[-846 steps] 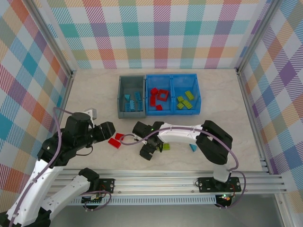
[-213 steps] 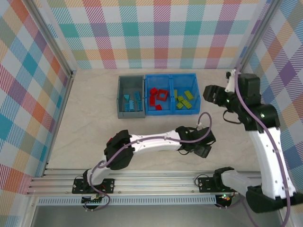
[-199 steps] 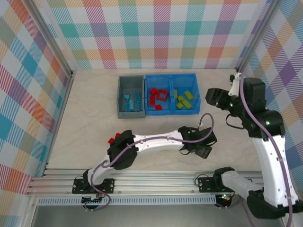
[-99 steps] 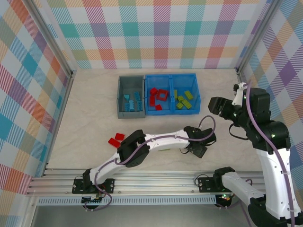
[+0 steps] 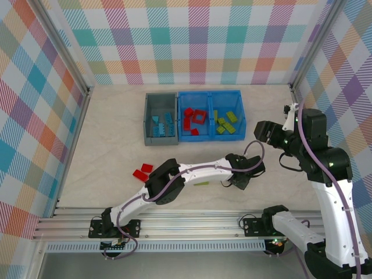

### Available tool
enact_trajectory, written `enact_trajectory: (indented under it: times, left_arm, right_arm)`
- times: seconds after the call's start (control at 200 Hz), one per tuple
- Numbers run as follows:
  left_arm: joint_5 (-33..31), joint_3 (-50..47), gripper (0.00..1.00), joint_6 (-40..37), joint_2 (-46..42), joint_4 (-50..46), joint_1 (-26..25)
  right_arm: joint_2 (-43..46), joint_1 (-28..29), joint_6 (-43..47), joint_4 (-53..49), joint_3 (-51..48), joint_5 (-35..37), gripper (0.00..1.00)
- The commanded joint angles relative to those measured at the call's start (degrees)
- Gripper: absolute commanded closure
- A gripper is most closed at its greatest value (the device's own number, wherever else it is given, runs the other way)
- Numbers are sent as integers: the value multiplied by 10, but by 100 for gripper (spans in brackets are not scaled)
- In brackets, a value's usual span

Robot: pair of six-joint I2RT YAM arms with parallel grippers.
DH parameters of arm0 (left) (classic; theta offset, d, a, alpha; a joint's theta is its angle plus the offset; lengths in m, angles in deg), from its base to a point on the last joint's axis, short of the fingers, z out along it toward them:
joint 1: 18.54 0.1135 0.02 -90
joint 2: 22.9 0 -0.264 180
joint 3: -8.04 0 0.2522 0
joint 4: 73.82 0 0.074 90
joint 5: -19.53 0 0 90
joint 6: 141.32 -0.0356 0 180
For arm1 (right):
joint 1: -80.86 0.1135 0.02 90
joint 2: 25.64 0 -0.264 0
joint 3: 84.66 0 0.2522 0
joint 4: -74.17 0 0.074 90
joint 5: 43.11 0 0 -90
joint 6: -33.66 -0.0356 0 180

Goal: Sort the legos into containers by color

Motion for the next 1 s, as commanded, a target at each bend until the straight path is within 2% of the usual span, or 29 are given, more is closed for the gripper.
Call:
enact_trajectory:
  times: [0.0,0.17,0.43,0.58,0.625,0.68,0.725,0.81,1.0]
  left_arm:
    - [-27,-16,54,-12,-30,13,4]
    - [-38,-44,59,-17,-71,31,7]
    - [-60,-94,60,-14,-128,36,21]
    - [-10,-161,64,-19,-176,85,46]
    - [14,-167,59,-29,-178,94,47]
    - [47,-170,44,-42,-177,106,46]
    - [73,-172,37,-53,-174,116,43]
    - [100,-166,31,-68,-160,121,38]
    - [90,-111,24,-45,-103,99,38]
  right_arm:
    - [4,2,-4,6,5,-6,26]
    - [3,2,-2,8,1,-8,27]
    - [-2,2,3,16,-3,-20,27]
    - [-7,2,6,22,-12,-29,27]
    - [-6,2,5,23,-14,-30,27]
    - [-6,2,5,24,-16,-31,27]
    - [-6,2,5,24,-18,-30,27]
    - [-5,2,5,24,-21,-29,27]
    - [-2,2,2,28,-22,-26,27]
